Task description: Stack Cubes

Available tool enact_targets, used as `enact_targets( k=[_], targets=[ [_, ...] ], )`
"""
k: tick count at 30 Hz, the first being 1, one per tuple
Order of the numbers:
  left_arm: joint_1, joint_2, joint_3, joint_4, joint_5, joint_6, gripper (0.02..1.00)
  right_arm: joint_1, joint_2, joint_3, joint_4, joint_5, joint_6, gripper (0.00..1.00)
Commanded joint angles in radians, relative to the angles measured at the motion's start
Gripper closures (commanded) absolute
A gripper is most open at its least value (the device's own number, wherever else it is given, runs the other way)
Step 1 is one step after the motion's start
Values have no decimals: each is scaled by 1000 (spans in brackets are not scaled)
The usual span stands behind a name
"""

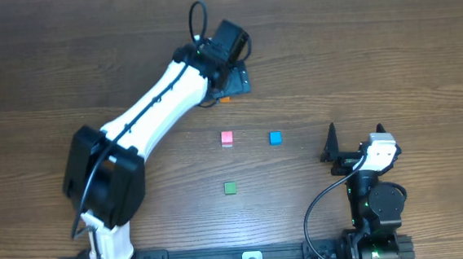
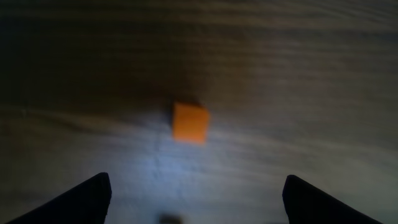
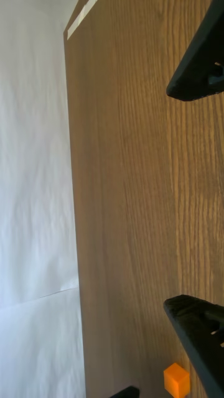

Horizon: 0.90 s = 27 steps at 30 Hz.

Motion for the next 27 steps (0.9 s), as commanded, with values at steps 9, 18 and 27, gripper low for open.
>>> enact_targets(
  k=[9, 18, 27],
  targets=[
    [24, 202, 87, 44, 3, 103, 191, 5, -8, -5, -3, 10, -5, 7],
    [22, 210, 86, 54, 16, 122, 334, 5, -8, -5, -3, 10, -5, 9],
    [-2, 227, 86, 54, 16, 169, 364, 5, -8, -5, -3, 10, -5, 7]
  ],
)
